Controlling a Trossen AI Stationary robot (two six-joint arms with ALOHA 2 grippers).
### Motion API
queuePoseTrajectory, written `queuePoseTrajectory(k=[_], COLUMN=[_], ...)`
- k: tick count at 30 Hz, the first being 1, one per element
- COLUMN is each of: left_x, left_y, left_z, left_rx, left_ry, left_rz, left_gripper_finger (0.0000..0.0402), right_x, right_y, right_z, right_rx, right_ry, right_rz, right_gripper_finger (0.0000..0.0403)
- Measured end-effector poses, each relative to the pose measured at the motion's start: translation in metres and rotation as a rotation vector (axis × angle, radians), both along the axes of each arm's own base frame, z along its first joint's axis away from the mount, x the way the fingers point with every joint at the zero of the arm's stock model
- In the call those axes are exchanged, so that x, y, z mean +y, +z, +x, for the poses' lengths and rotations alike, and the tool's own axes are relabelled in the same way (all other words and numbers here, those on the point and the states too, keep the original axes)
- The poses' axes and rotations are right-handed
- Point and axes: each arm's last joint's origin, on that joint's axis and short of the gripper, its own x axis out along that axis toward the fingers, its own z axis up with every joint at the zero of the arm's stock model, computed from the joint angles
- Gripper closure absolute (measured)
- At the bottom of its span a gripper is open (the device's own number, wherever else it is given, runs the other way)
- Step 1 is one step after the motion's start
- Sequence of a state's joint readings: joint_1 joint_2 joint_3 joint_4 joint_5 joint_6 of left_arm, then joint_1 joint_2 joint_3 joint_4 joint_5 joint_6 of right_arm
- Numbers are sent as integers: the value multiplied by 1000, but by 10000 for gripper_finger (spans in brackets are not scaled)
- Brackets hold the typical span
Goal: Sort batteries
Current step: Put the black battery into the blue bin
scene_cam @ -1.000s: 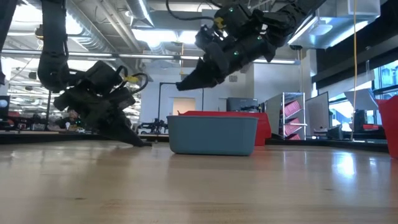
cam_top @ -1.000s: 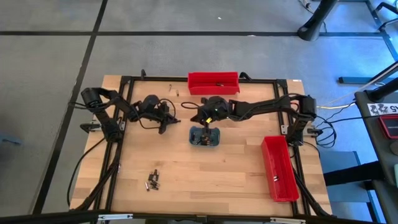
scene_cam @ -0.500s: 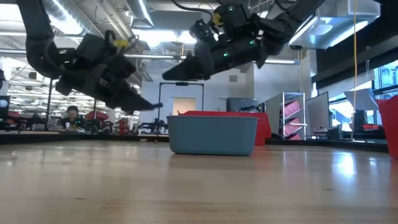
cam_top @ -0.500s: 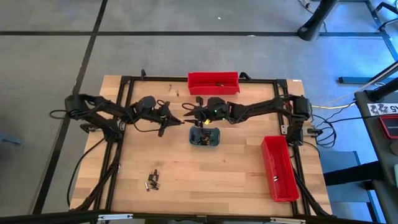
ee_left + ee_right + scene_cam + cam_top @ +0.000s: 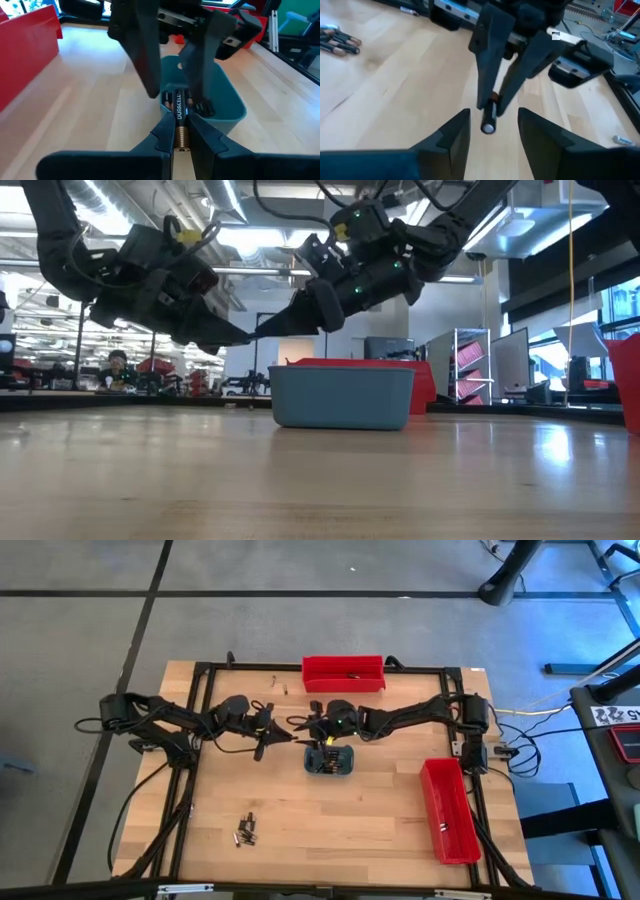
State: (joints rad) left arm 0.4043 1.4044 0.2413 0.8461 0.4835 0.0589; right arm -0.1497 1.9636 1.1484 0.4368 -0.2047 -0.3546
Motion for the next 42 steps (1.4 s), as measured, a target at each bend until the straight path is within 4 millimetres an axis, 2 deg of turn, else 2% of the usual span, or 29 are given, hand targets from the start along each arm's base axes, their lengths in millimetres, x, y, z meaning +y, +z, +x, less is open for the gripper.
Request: queuePoseTrajectory(k=[15, 30, 42], left_x=[0, 0, 1], left_y=[0, 1, -1], left_z=[0, 0, 0], left_rx=[-1, -3, 15], left_ry=[13, 16, 17], left_rz=[10, 3, 3], left_gripper_finger=[374, 368, 356], right_x=[2, 1, 1], right_y=[1, -10, -9], right_z=[0, 3, 3], right_rx=[-1, 16, 7], right_ry=[27, 10, 2], right_rz=[83, 130, 136], right_gripper_finger=[303, 317, 379])
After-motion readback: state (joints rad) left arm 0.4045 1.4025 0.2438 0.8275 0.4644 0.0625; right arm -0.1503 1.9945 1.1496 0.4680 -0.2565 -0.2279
